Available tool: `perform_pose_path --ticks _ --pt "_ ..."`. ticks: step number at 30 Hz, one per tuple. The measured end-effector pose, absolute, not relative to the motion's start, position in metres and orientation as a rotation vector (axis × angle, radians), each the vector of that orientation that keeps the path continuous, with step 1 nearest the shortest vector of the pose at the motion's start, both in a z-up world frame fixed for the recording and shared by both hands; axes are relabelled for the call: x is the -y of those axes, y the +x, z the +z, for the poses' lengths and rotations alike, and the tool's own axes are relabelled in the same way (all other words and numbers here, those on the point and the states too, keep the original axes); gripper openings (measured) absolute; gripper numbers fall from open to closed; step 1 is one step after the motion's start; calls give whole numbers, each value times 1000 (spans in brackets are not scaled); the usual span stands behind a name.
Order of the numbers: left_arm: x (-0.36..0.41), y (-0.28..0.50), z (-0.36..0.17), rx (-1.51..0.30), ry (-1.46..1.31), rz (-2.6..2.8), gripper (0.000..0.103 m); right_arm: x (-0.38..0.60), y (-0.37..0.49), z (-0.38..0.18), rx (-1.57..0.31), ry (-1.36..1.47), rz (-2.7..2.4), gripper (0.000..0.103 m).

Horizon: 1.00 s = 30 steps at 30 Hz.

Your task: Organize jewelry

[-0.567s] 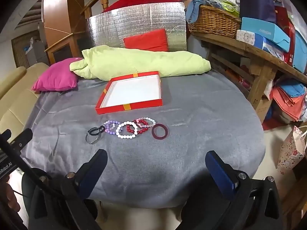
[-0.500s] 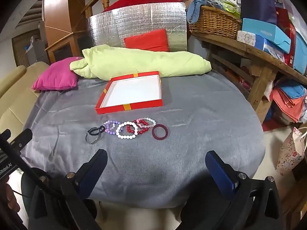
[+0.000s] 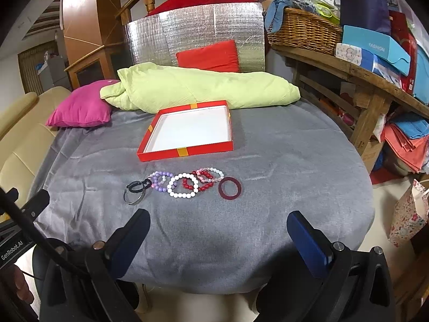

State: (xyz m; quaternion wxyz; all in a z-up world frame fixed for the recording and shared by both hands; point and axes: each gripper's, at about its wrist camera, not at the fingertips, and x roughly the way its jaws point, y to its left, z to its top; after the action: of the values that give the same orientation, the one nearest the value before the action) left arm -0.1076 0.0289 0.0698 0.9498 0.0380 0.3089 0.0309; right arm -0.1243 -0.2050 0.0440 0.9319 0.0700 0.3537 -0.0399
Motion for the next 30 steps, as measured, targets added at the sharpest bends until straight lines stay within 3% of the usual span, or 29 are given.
perform_pose_path --ticks 30 --pt "-39 -60 30 -726 68 48 103 219 -68 19 -768 170 -37 103"
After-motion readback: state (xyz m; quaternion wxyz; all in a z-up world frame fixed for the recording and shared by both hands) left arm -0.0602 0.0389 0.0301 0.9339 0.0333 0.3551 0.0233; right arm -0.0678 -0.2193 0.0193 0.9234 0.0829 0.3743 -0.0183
